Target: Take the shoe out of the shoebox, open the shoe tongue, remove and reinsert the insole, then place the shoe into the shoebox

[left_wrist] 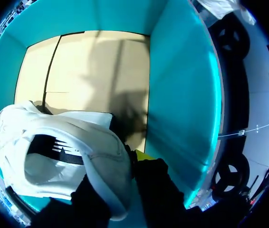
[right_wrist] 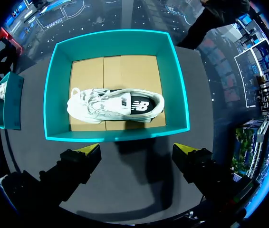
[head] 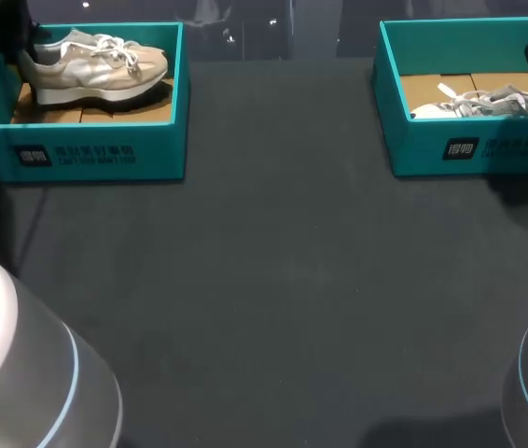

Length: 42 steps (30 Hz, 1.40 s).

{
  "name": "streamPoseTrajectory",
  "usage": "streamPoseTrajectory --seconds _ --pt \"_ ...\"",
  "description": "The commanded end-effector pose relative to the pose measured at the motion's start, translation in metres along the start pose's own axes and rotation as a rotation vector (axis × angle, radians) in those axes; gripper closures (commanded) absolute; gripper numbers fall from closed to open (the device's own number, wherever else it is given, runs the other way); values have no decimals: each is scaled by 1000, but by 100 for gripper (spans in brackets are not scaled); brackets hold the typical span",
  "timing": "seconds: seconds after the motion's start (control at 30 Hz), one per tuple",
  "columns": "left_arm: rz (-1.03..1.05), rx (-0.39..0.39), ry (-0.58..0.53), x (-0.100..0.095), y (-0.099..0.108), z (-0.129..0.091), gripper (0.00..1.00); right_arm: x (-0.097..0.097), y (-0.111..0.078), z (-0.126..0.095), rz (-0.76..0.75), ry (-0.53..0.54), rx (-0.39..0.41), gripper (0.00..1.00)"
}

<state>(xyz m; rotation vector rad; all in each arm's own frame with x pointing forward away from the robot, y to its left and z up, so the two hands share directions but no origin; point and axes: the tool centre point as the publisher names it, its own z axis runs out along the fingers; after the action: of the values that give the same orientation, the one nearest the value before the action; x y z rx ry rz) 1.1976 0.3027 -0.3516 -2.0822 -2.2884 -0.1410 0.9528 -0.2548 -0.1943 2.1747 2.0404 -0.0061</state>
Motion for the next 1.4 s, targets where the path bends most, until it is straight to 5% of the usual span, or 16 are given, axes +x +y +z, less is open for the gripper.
streamPoseTrajectory --seconds 0.03,0.87,1.4 --pt "3 -1 -24 7 -2 -21 100 0 -1 0 0 0 -1 0" --pt "20 -110 -44 -1 -16 -121 100 0 -1 0 0 0 -1 0" --pt "53 -169 -39 -15 -68 -163 100 0 -1 0 0 0 -1 0"
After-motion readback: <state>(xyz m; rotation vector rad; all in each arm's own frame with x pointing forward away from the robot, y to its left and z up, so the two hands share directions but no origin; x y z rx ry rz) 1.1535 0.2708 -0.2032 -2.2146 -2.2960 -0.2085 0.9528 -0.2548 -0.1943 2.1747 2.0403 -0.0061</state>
